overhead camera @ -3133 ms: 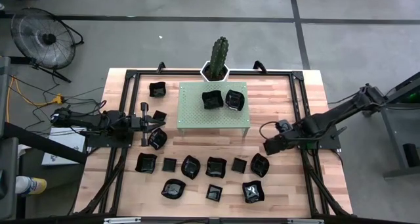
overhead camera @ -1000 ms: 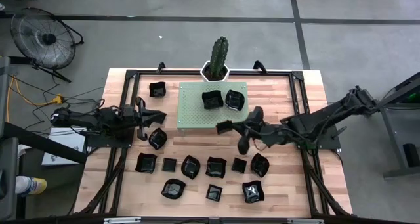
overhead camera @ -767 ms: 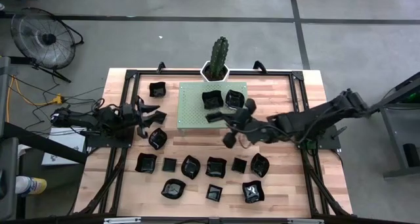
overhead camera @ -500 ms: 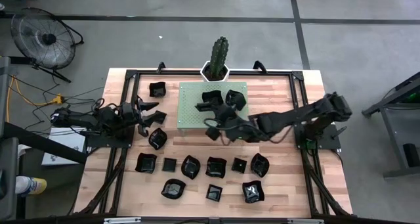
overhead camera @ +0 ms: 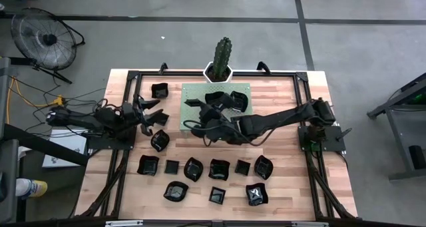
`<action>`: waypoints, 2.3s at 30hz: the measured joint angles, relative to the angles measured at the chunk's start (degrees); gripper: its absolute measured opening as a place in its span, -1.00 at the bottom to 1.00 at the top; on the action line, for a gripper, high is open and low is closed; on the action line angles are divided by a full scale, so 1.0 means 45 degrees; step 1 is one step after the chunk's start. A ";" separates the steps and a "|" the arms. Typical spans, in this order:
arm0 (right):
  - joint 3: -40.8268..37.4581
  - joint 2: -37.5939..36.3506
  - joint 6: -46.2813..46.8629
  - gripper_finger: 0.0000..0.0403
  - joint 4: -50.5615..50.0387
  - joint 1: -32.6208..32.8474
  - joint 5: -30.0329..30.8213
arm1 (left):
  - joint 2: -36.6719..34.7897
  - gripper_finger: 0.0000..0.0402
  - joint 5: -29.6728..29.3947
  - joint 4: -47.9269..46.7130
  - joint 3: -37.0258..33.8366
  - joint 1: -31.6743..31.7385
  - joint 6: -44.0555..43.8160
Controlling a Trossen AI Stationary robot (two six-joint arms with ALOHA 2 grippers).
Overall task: Pick & Place Mini shaped plates
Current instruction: Put the square plate on the shelf
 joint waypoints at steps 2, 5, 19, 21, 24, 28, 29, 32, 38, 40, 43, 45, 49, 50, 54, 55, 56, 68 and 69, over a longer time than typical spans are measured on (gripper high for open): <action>0.0061 0.0051 -0.0127 -1.00 0.0101 -0.0004 0.0189 | 0.0739 0.04 -0.0043 0.0269 0.0000 0.0000 -0.0096; 0.0061 0.0057 -0.0371 -1.00 0.0258 -0.0060 0.0288 | 0.1999 0.04 -0.0306 0.1375 0.0000 0.0000 -0.0243; 0.0061 0.0060 -0.0318 -1.00 0.0509 -0.0296 0.0202 | 0.7611 0.04 -0.1657 0.0197 0.4250 0.0005 0.1502; 0.0061 0.0060 -0.0314 -1.00 0.0509 -0.0296 0.0196 | 0.8124 0.04 -0.2025 0.0084 0.4685 0.0005 0.1511; 0.0061 0.0062 -0.0358 -1.00 0.0509 -0.0296 0.0181 | 0.8715 0.04 -0.2518 0.0058 0.5214 0.0005 0.1506; 0.0061 0.0062 -0.0373 -1.00 0.0514 -0.0287 0.0098 | 0.9194 0.04 -0.2827 -0.0043 0.5605 0.0010 0.1466; 0.0061 0.0060 -0.0373 -1.00 0.0509 -0.0287 0.0098 | 0.9311 0.04 -0.2803 -0.0043 0.5683 0.0010 0.1405; 0.0061 0.0057 -0.0373 -1.00 0.0519 -0.0287 0.0097 | 0.9639 0.04 -0.2725 -0.0026 0.5875 0.0010 0.0923; 0.0061 0.0059 -0.0377 -1.00 0.0565 -0.0287 0.0033 | 1.0243 0.04 -0.2754 -0.0054 0.6067 0.0010 -0.0232; 0.0061 0.0057 -0.0377 -1.00 0.0563 -0.0287 -0.0087 | 1.0312 0.03 -0.2885 0.0019 0.6096 0.0010 -0.0628; 0.0061 0.0057 -0.0377 -1.00 0.0563 -0.0287 -0.0226 | 1.0330 -0.04 -0.3081 0.0001 0.6096 0.0010 -0.1307; 0.0061 0.0061 -0.0382 -1.00 0.0563 -0.0287 -0.0222 | 1.0330 -0.13 -0.3127 0.0020 0.6096 0.0012 -0.1583; 0.0061 0.0058 -0.0420 -1.00 0.0563 -0.0287 -0.0238 | 1.0330 -0.36 -0.3302 0.0024 0.6096 0.0010 -0.1797; 0.0061 0.0058 -0.0421 -1.00 0.0563 -0.0287 -0.0266 | 1.0330 -0.42 -0.3303 0.0019 0.6096 0.0010 -0.1797; 0.0061 0.0057 -0.0421 -1.00 0.0558 -0.0287 -0.0365 | 1.0330 -0.62 -0.3303 0.0019 0.6096 0.0010 -0.1798; 0.0061 0.0059 -0.0421 -1.00 0.0558 -0.0287 -0.0389 | 1.0330 -0.66 -0.3303 0.0019 0.6096 0.0010 -0.1802; 0.0061 0.0057 -0.0421 -1.00 0.0558 -0.0287 -0.0392 | 1.0330 -0.70 -0.3303 0.0019 0.6096 0.0010 -0.1802; 0.0061 0.0061 -0.0421 -1.00 0.0556 -0.0287 -0.0520 | 1.0325 -0.98 -0.3327 0.0019 0.6096 0.0010 -0.1855; 0.0061 0.0057 -0.0421 -1.00 0.0553 -0.0287 -0.0536 | 1.0325 -0.98 -0.3332 0.0017 0.6096 0.0010 -0.1860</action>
